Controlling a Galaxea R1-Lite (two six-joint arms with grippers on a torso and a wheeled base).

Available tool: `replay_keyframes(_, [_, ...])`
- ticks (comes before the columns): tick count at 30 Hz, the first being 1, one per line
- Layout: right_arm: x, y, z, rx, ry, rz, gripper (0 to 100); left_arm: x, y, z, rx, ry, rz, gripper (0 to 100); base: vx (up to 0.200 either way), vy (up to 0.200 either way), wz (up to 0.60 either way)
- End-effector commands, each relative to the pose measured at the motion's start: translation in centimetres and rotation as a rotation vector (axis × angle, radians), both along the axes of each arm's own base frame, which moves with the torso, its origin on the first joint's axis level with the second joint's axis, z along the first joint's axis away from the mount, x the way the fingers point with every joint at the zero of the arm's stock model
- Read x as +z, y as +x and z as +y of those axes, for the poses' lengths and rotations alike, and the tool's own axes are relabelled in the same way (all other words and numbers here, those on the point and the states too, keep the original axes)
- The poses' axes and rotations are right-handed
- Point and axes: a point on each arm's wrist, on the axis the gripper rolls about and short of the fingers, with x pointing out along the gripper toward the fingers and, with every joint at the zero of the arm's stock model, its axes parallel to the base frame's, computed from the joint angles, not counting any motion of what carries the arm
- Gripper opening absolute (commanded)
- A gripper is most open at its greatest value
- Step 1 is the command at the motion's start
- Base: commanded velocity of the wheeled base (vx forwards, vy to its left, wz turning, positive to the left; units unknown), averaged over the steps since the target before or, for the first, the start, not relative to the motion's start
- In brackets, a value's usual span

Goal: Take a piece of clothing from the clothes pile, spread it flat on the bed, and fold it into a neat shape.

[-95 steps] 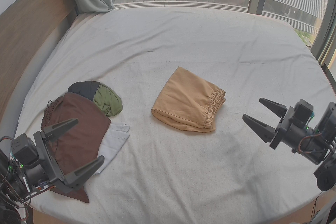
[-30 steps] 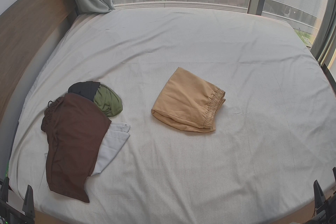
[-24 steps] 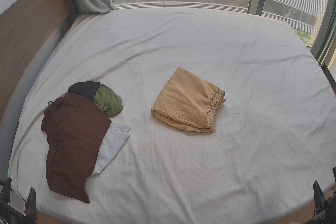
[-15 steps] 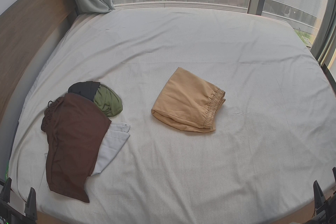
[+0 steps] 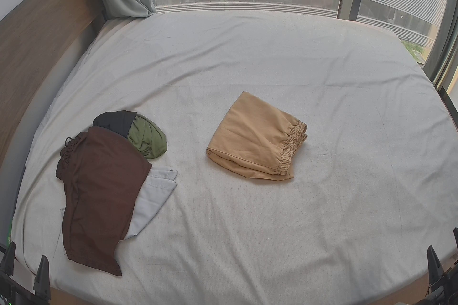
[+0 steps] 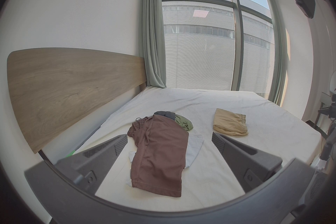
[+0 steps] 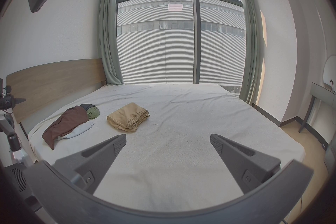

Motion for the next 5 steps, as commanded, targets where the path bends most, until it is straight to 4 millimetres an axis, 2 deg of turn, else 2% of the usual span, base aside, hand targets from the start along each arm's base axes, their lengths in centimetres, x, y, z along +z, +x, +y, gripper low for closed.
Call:
replay_keyframes(1, [-0.47,0.04,0.0,0.001,0.0,0.006,100,-0.52,0.03,0.0,0.0,-0.001,0.003,100,0.0,0.0,0.0])
replay_keyframes(5, [-0.47,0.04,0.0,0.0,0.001,0.006,100,-0.52,0.03,0.0,0.0,-0.001,0.003,100,0.0,0.0,0.0])
